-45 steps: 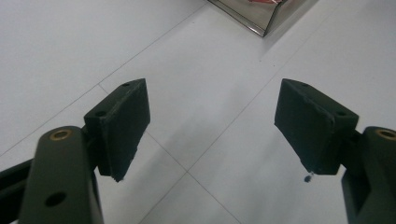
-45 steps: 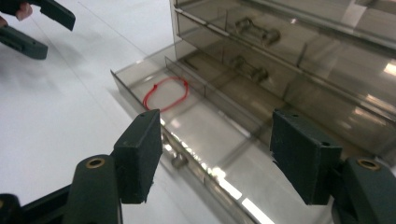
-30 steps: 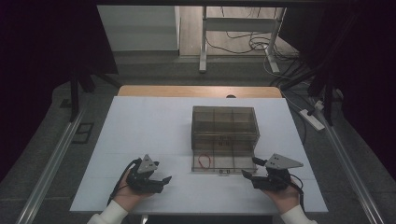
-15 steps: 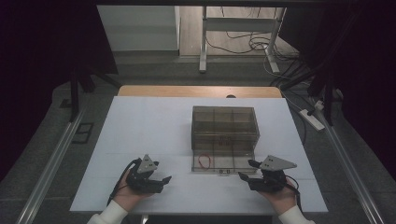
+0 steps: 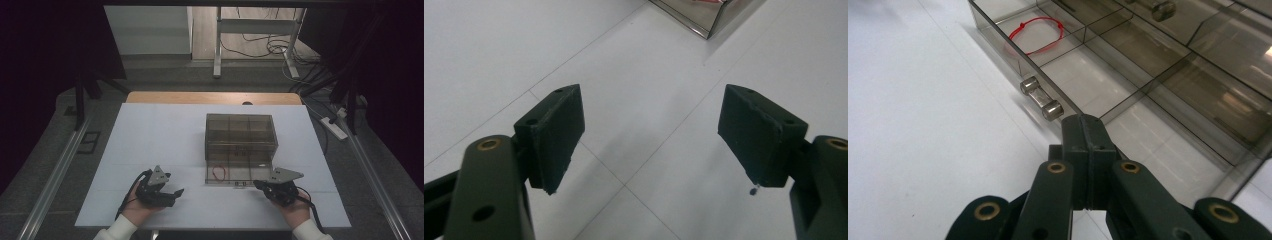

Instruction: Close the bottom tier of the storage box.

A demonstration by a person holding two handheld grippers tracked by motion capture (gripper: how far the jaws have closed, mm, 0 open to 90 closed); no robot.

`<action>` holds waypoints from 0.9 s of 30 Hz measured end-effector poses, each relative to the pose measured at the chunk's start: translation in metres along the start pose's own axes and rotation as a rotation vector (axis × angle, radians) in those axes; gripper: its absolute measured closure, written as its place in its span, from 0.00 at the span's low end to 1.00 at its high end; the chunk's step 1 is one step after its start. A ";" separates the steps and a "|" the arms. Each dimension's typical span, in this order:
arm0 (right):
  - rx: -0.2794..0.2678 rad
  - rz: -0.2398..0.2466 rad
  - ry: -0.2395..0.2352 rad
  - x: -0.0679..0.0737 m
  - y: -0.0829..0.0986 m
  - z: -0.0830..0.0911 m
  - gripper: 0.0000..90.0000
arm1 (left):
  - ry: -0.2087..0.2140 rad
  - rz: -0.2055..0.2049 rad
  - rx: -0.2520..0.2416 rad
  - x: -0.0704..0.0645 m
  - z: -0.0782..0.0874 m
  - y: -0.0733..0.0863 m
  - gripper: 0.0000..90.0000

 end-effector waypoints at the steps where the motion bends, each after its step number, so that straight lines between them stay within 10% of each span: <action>1: 0.008 -0.001 -0.001 0.000 0.000 -0.002 0.99 | 0.000 0.000 0.001 0.000 0.000 0.000 0.28; 27: 0.068 0.049 0.010 0.002 -0.002 -0.029 0.99 | 0.000 -0.008 0.007 -0.001 -0.002 0.001 0.28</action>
Point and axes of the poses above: each handheld gripper's, and its own axes: z roughly backward along the jaws, y roughly out of its underside, x roughly to its left, the point moved 8 cm from there along -z, roughly forward along the jaws, and after that the axes turned 8 degrees about -y, right-handed, at the moved point
